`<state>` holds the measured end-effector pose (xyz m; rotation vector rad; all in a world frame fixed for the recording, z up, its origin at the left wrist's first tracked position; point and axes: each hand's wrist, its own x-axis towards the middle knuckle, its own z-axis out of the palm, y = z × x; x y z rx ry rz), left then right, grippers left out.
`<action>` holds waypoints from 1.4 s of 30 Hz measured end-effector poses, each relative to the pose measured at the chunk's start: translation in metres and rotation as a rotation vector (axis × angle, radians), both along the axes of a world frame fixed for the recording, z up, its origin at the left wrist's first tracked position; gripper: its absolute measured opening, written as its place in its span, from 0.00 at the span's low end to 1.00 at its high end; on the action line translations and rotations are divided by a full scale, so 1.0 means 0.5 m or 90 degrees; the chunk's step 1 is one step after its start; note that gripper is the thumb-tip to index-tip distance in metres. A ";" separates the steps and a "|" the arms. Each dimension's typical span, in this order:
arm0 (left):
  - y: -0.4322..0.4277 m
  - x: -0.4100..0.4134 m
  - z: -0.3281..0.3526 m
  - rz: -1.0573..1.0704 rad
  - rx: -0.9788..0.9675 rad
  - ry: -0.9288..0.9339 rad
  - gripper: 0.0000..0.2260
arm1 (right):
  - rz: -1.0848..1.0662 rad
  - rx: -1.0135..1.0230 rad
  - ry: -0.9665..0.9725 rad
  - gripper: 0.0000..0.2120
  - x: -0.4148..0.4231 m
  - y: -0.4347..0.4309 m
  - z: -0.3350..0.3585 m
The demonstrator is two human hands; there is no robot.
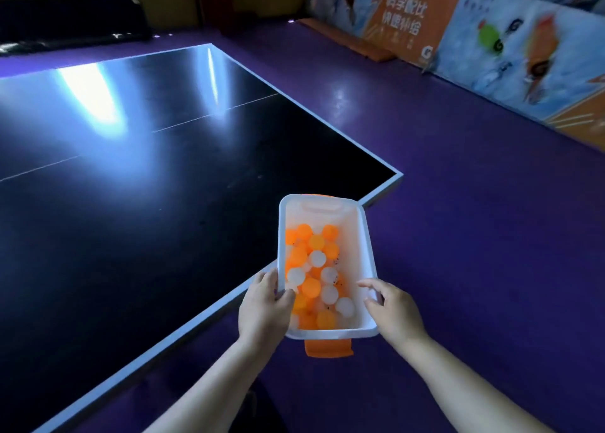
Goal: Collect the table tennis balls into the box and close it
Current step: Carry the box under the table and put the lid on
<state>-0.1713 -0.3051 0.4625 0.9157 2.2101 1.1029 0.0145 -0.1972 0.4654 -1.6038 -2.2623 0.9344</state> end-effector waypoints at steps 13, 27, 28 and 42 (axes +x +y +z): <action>0.369 0.116 -0.009 -0.076 -0.005 -0.053 0.07 | -0.091 0.018 0.020 0.20 0.143 0.310 -0.009; 0.690 0.039 0.005 0.072 -0.020 -0.038 0.05 | 0.013 -0.053 0.010 0.31 0.023 0.716 0.002; 0.696 0.033 0.001 0.088 -0.014 -0.042 0.06 | 0.026 -0.069 0.023 0.31 0.008 0.736 -0.003; 0.767 0.173 -0.019 0.571 0.056 -0.064 0.04 | 0.458 -0.112 0.045 0.22 -0.146 0.972 -0.019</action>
